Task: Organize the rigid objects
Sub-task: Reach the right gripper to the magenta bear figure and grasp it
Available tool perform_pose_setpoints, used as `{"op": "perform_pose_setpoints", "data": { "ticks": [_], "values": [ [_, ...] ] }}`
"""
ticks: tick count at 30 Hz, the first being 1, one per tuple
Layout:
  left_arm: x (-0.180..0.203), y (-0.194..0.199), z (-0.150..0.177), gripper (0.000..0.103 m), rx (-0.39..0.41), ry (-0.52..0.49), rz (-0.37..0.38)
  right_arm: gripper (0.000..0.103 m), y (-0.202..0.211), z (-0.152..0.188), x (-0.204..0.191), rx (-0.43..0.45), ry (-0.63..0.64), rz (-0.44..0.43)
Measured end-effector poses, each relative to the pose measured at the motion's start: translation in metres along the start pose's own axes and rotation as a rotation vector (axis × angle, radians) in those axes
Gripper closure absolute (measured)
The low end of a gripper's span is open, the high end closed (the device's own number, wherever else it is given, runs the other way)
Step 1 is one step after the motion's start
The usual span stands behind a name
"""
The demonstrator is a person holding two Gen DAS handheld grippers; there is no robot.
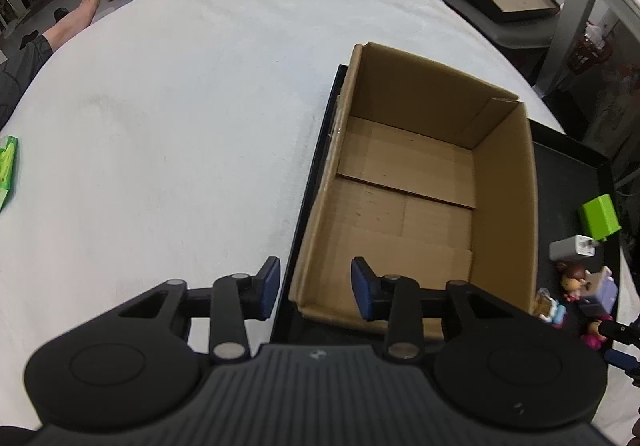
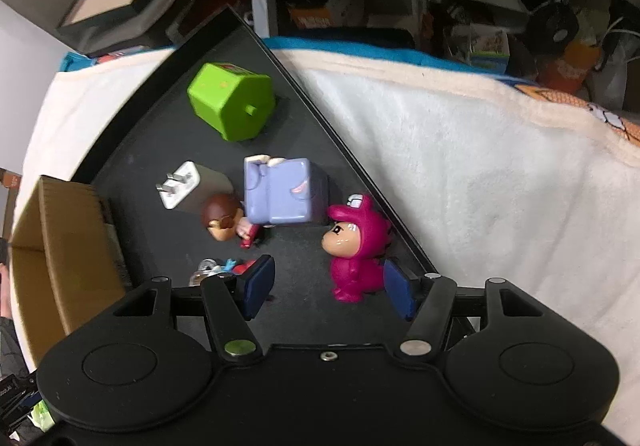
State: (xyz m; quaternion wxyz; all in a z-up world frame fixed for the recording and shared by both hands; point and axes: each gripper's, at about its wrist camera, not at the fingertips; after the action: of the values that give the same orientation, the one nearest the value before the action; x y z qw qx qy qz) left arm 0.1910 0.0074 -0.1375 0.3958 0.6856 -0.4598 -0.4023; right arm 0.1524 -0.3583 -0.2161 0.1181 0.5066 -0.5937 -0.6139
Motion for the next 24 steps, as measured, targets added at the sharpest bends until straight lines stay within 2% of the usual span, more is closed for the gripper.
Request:
{"op": "perform_pose_setpoints", "data": {
  "ticks": [2, 8, 9, 10, 11, 13, 24],
  "values": [
    [0.001, -0.006, -0.001, 0.067, -0.016, 0.0, -0.009, 0.043, -0.006, -0.002, 0.002, -0.011, -0.012, 0.009],
    [0.005, -0.027, -0.002, 0.083, -0.055, -0.006, -0.029, 0.043, -0.023, -0.007, 0.007, -0.033, -0.015, 0.031],
    [0.005, -0.028, -0.002, 0.086, -0.059, -0.008, -0.028, 0.045, -0.025, -0.007, 0.007, -0.033, -0.01, 0.038],
    [0.005, -0.03, -0.003, 0.087, -0.058, -0.009, -0.03, 0.056, -0.028, -0.007, 0.009, -0.036, -0.007, 0.045],
    [0.006, -0.03, -0.003, 0.091, -0.052, -0.011, -0.037, 0.061, -0.029, -0.007, 0.009, -0.034, -0.004, 0.057],
    [0.006, -0.03, -0.001, 0.091, -0.04, -0.019, -0.037, 0.064, -0.026, -0.007, 0.008, -0.017, 0.002, 0.055],
    [0.0, -0.025, 0.013, 0.093, -0.01, -0.037, 0.013, 0.065, 0.002, 0.001, -0.007, 0.039, 0.045, -0.011]
  ]
}}
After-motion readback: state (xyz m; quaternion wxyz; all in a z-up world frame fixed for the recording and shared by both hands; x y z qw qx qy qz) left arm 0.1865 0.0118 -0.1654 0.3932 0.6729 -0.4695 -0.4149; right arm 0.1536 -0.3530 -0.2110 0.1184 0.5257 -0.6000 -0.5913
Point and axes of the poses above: each gripper's, at about its wrist camera, not at the fingertips, and y roughly against the way its jaws point, x to its right, z to its underside, and after that the axes turned 13 degrees about -z, right-handed
